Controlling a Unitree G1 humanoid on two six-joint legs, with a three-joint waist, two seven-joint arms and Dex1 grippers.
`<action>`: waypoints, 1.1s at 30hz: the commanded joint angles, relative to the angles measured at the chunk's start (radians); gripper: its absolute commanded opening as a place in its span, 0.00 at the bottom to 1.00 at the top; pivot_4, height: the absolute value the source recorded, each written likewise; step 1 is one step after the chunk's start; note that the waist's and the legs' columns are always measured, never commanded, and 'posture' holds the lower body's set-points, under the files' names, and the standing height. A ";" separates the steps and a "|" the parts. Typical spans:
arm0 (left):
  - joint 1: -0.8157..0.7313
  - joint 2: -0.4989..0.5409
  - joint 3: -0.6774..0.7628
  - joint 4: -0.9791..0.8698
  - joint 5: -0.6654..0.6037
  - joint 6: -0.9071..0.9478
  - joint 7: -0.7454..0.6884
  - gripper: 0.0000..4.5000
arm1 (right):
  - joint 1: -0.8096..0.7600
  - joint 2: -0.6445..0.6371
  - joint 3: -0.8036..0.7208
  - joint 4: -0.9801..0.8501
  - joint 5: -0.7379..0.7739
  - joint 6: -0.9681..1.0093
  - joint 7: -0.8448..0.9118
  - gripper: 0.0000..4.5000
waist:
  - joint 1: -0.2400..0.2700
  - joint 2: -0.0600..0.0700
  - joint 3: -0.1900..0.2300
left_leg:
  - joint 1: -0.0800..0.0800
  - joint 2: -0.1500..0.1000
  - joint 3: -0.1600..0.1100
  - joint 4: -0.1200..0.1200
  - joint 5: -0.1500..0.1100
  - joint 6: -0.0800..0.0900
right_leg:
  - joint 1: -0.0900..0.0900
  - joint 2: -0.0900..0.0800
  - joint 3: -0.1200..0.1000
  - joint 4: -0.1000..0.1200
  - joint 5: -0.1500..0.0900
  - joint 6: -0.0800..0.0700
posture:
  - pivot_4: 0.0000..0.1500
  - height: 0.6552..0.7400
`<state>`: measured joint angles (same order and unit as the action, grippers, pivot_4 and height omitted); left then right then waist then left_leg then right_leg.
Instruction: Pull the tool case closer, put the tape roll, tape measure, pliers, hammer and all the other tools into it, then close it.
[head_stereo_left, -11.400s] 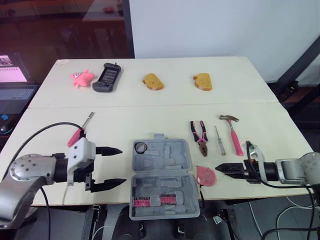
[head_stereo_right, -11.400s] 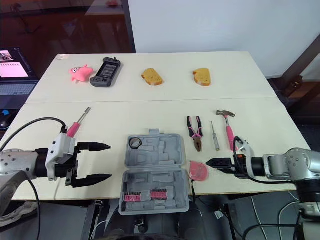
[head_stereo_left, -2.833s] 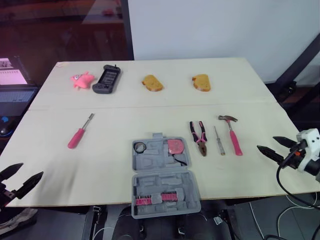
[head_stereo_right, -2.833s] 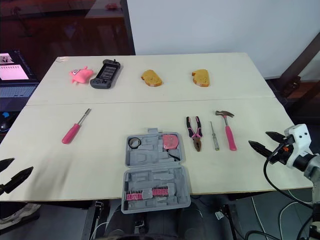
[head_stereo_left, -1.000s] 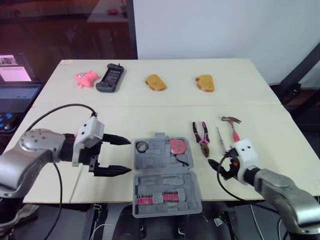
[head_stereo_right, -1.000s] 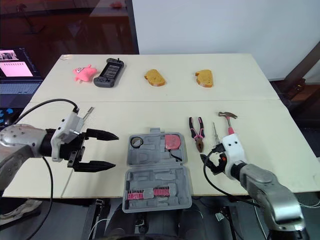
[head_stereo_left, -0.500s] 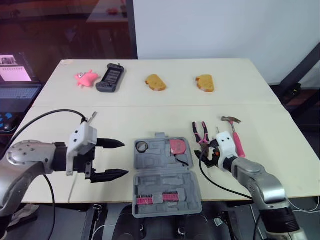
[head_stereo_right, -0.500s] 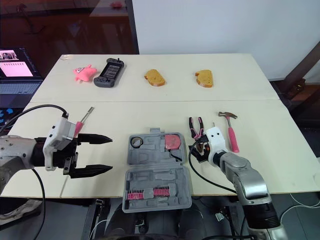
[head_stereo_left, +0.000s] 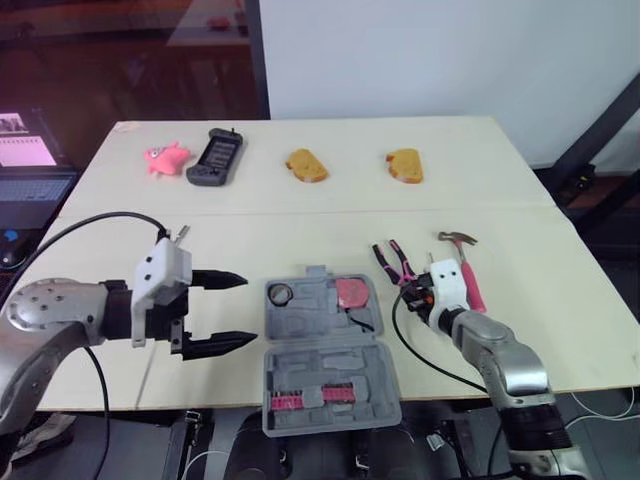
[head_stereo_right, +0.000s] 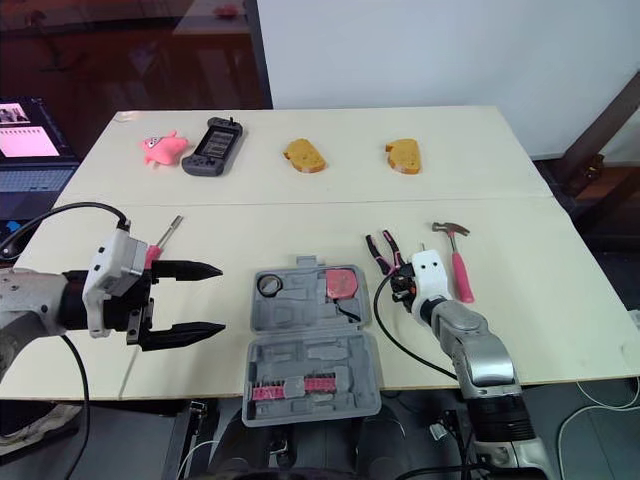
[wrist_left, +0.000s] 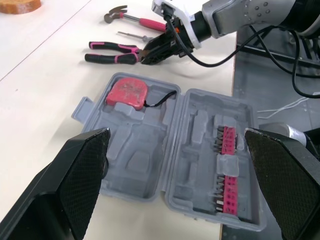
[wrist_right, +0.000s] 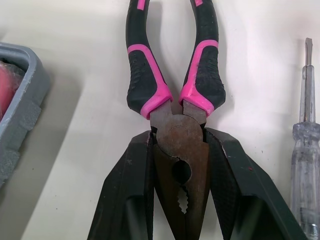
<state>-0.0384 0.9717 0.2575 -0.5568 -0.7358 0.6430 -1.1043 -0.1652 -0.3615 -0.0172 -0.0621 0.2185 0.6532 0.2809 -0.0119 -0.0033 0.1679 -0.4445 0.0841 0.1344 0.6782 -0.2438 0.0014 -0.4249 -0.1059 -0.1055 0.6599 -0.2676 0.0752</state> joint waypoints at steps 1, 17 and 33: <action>-0.005 0.003 0.007 -0.006 0.002 -0.019 0.000 1.00 | 0.006 0.007 -0.008 0.005 -0.007 -0.015 0.007 0.21 | -0.001 0.000 0.000 | 0.000 0.000 0.000 0.000 0.000 0.000 | 0.000 0.000 0.000 0.000 0.000 0.000 | 1.00 0.75; 0.152 -0.073 0.053 0.098 0.099 -0.164 0.002 1.00 | -0.254 -0.310 0.158 -0.179 -0.042 0.040 0.354 0.21 | -0.004 0.006 0.004 | 0.000 0.001 0.001 -0.002 0.000 0.000 | -0.003 0.002 0.002 0.001 0.000 0.000 | 1.00 0.75; 0.350 -0.157 0.135 0.118 0.163 -0.294 0.036 1.00 | -0.778 -0.413 0.612 -0.157 -0.074 0.176 0.964 0.21 | -0.004 0.005 0.006 | -0.001 0.001 0.003 -0.002 0.001 -0.001 | -0.008 -0.001 0.001 0.001 -0.001 -0.003 | 1.00 0.75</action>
<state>0.3026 0.8168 0.3562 -0.4146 -0.5765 0.3715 -1.0731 -0.9065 -0.7914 0.5987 -0.2060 0.1610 0.8174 1.2453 -0.0155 0.0014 0.1739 -0.4454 0.0852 0.1371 0.6760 -0.2431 0.0001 -0.4335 -0.1068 -0.1043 0.6609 -0.2681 0.0722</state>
